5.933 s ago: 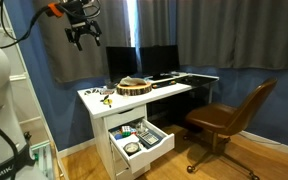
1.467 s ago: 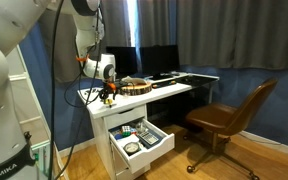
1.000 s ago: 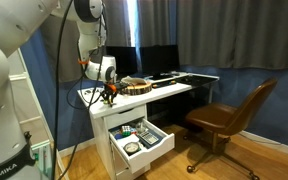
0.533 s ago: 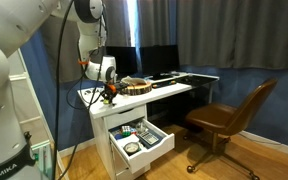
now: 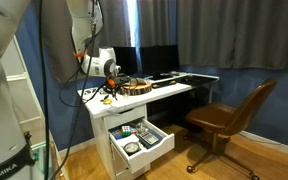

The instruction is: Put the pen inside the drawer

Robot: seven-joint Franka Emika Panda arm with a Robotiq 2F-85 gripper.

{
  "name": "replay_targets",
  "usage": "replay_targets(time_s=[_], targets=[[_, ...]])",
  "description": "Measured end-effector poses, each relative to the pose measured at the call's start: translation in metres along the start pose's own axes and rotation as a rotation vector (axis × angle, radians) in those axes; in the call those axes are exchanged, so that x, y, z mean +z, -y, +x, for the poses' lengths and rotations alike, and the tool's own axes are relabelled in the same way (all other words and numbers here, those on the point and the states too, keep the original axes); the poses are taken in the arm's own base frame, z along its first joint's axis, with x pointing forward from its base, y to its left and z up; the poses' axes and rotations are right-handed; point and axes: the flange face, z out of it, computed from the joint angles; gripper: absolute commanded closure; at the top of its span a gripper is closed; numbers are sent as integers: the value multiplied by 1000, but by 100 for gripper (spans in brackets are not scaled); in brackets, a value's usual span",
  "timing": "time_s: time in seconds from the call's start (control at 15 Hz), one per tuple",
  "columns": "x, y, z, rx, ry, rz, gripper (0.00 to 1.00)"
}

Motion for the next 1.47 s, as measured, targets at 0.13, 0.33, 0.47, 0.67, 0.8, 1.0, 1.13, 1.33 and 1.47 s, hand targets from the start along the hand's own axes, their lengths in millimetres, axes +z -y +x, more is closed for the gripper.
replay_targets(time_s=[0.13,0.33,0.47,0.67,0.8,1.0,1.13,1.33,1.47], targets=[[-12,1,-34,53,-8,-25,97],[-20,3,-91,125,-16,-55,97],[-21,2,-125,168,-18,-76,88],[-23,-4,-156,195,-20,-100,88],[-23,-4,-157,197,-22,-101,88],[-23,-2,-155,194,-24,-100,97],[-22,-10,-159,205,-17,-112,97],[-15,-41,-172,228,12,-139,97],[-2,-58,-179,247,43,-131,97]])
